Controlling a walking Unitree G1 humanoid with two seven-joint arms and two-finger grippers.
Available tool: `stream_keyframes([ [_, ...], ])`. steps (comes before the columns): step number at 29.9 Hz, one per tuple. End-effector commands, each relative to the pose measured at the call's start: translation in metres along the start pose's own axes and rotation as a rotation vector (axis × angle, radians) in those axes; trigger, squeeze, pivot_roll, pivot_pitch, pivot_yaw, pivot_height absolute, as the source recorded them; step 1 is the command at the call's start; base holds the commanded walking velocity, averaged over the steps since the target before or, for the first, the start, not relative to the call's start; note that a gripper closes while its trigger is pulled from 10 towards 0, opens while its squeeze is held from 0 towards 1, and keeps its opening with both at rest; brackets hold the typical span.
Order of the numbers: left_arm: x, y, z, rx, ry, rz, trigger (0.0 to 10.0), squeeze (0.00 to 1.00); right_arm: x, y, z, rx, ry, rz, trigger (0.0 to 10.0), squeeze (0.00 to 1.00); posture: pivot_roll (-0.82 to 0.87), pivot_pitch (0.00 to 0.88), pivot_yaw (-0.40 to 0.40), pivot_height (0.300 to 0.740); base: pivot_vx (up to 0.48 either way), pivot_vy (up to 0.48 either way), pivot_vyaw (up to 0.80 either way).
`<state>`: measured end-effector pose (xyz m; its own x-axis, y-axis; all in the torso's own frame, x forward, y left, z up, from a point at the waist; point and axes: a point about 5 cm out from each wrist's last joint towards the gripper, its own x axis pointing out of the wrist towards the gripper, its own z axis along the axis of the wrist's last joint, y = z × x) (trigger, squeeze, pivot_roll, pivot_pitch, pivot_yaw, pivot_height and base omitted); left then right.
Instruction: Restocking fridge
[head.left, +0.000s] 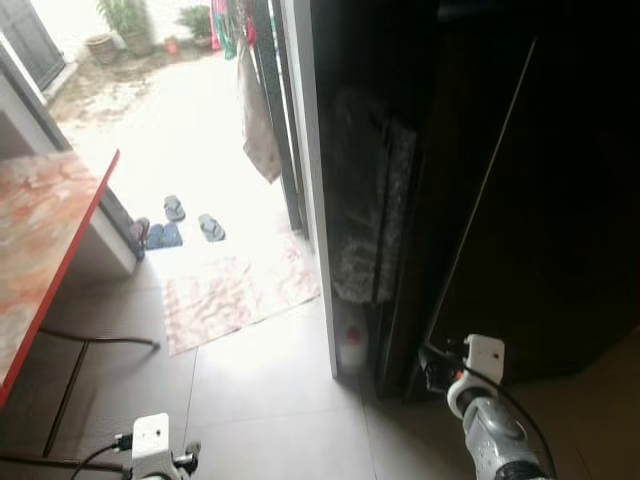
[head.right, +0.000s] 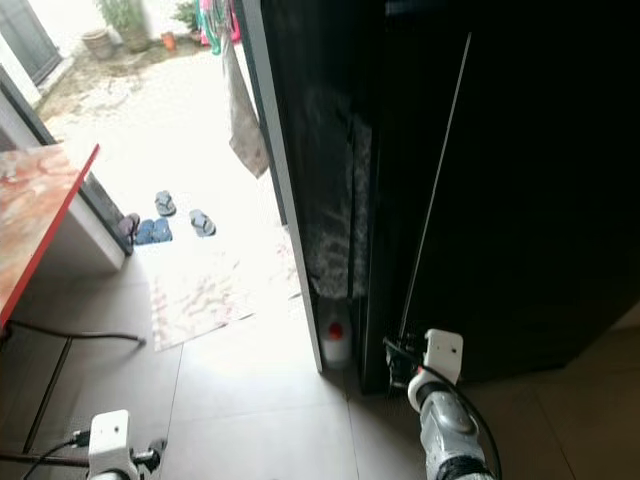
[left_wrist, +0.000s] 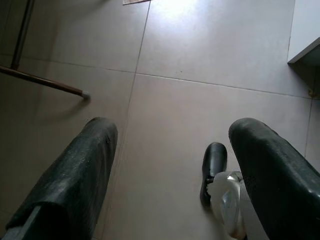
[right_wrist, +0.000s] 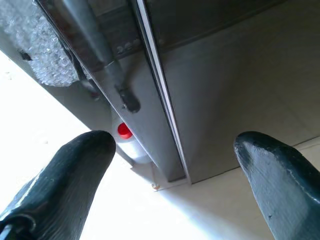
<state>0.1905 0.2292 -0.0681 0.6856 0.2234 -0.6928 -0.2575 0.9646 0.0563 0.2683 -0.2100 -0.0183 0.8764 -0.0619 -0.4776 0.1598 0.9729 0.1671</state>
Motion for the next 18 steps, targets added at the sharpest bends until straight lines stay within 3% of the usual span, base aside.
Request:
stream_keyframes([
  [1, 0.000, 0.001, -0.001, 0.017, 0.012, -0.001, 10.0, 0.00, 0.002, 0.005, 0.004, 0.019, -0.029, 0.018, 10.0, 0.00, 0.00, 0.037, 0.040, 0.740, 0.000, 0.000, 0.00],
  [12, 0.000, -0.004, -0.001, 0.012, 0.002, -0.002, 10.0, 0.00, 0.006, 0.018, 0.069, -0.044, -0.377, 0.095, 10.0, 0.00, -0.02, 0.028, 0.025, 0.740, 0.000, 0.000, 0.00],
  [18, 0.000, -0.005, 0.000, 0.005, -0.003, -0.002, 10.0, 0.00, 0.008, 0.036, 0.093, -0.097, -0.456, 0.194, 10.0, 0.00, -0.02, 0.026, 0.017, 0.740, 0.000, 0.000, 0.00],
])
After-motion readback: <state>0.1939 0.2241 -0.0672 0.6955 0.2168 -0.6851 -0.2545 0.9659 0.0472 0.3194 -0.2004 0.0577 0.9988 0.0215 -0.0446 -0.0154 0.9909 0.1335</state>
